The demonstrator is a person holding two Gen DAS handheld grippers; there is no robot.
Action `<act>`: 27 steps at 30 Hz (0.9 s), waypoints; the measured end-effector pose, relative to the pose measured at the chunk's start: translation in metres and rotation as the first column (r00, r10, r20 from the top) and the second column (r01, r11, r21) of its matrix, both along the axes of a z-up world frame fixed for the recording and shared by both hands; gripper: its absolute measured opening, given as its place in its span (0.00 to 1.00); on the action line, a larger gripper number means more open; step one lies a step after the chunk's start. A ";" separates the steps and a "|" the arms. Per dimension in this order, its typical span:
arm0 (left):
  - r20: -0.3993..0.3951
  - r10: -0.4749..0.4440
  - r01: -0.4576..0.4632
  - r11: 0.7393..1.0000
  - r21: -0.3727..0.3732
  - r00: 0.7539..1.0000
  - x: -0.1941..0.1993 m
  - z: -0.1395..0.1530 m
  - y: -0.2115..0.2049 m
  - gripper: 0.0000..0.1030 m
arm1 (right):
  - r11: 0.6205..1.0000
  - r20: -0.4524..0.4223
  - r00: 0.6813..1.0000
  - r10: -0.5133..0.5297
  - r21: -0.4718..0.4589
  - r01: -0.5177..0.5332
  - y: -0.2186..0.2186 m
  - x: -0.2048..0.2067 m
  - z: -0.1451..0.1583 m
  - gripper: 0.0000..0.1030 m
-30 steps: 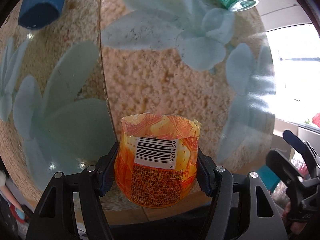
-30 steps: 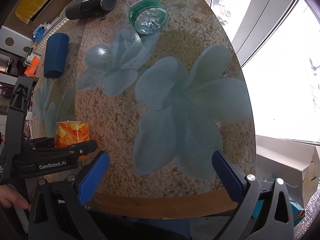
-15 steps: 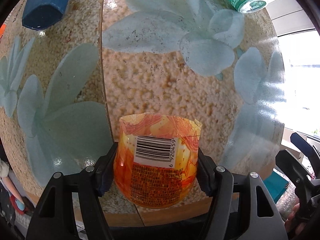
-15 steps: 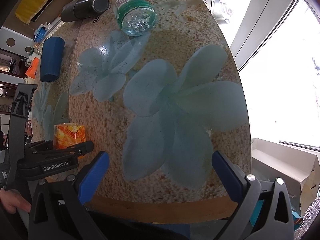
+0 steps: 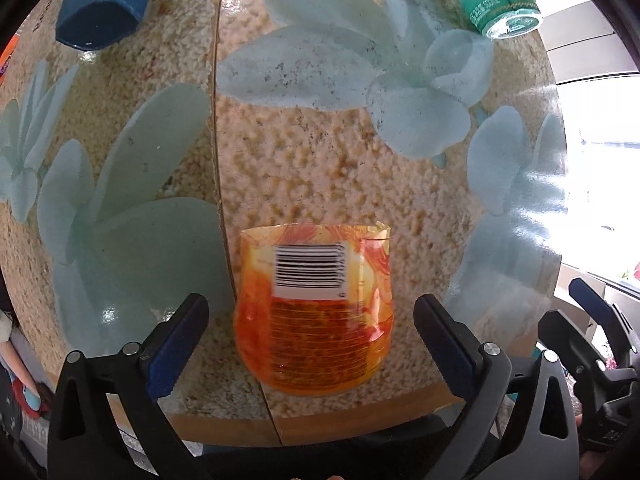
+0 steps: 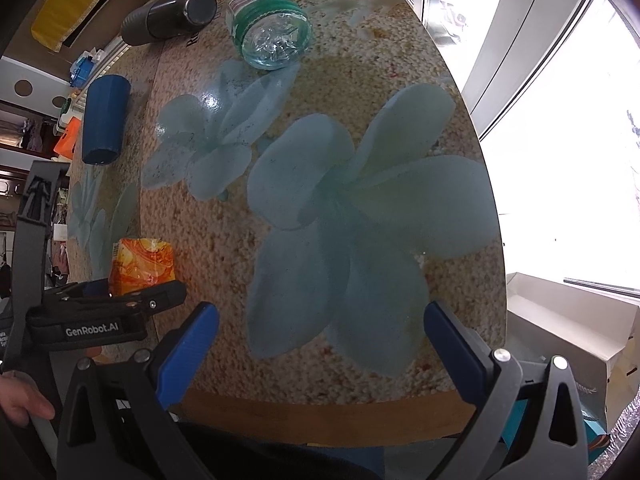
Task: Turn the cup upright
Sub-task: 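Carry the orange cup with the left tool and set it on the table, opening, then bring the right tool to the orange cup and close its fingers around it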
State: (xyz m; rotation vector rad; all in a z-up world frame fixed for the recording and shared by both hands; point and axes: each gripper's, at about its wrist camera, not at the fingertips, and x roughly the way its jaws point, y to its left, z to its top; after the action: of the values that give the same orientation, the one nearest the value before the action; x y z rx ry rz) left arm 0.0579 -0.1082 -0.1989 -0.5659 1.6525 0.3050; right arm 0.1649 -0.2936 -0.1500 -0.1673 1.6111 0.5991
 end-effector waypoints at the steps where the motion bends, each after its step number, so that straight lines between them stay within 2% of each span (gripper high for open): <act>1: -0.001 -0.003 0.003 1.000 -0.001 1.000 -0.001 0.002 0.002 1.00 | 1.000 0.000 1.000 -0.001 0.000 0.001 0.000 -0.001 0.001 1.00; 8: 0.017 0.000 0.001 0.998 -0.068 1.000 -0.013 0.018 0.024 1.00 | 0.999 0.009 1.000 -0.029 0.023 0.029 0.003 -0.004 0.008 1.00; 16: 0.093 -0.015 0.027 0.992 -0.127 0.996 -0.040 0.057 0.063 1.00 | 0.998 -0.020 0.999 -0.042 0.045 0.043 0.027 -0.012 0.015 1.00; 23: 0.121 0.009 0.010 0.988 -0.155 0.993 -0.077 0.071 0.097 1.00 | 1.000 -0.017 1.000 0.002 0.026 -0.001 0.071 -0.024 0.020 1.00; 27: 0.126 0.039 -0.016 0.984 -0.179 0.991 -0.088 0.067 0.111 1.00 | 0.999 -0.043 0.998 0.043 0.018 -0.042 0.100 -0.031 0.017 1.00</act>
State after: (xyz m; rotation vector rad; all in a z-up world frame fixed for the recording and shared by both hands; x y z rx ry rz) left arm -0.0306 0.0031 -0.1318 -0.7286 1.5559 0.1383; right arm 0.1343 -0.1931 -0.1327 -0.1770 1.6475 0.6529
